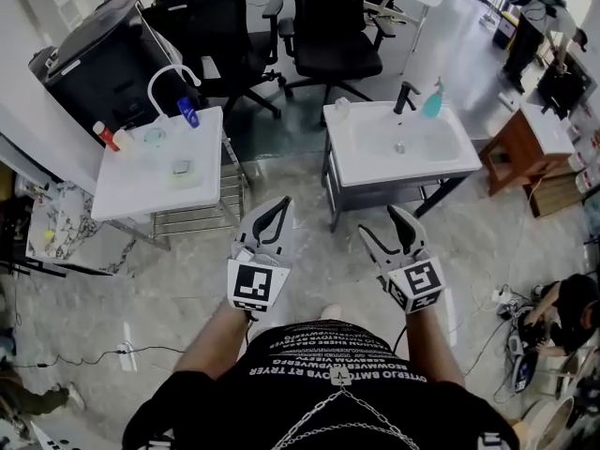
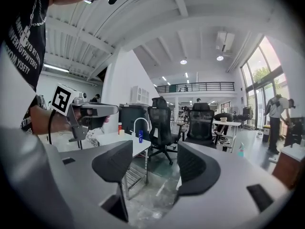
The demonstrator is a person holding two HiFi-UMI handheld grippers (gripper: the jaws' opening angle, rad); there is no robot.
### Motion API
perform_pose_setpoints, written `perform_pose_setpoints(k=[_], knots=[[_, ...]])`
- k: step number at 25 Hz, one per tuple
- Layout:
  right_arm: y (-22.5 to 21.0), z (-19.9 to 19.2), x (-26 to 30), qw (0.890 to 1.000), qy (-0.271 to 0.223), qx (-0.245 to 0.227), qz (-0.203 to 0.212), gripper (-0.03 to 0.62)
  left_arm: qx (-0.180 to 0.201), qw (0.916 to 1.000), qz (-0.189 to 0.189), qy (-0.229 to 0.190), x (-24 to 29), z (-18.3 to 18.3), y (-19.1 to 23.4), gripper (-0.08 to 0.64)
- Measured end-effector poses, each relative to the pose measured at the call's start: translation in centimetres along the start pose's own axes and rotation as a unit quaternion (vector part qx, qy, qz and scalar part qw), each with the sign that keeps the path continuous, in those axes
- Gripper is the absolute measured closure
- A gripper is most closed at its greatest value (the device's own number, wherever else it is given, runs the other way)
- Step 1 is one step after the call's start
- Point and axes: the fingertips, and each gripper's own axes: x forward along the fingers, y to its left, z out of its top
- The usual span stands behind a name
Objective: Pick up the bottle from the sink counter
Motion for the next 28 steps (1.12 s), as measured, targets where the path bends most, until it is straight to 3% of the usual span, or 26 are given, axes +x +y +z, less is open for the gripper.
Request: perform_pose_setpoints(k=[9,17,28], knots=[[-5.8,-1.6,0.6,1.000,-0.005,0.016,0.018,0.316,0.010,0.9997,0.019,0.010,5.0,0.2,-1.9,0.554],[-7.0,-1.9,0.6,0.999,-0.010,0.024,0.019,0.316,0.018,0.9998,0.009,0.008,6.1,0.5,-3.0,0.555],[-8.7,-2.5,4.5,0.999,0.022,0.032,0.012,0.316,-0.020,0.9992,0.021,0.028,8.7,-2.7,1.6,0.554]])
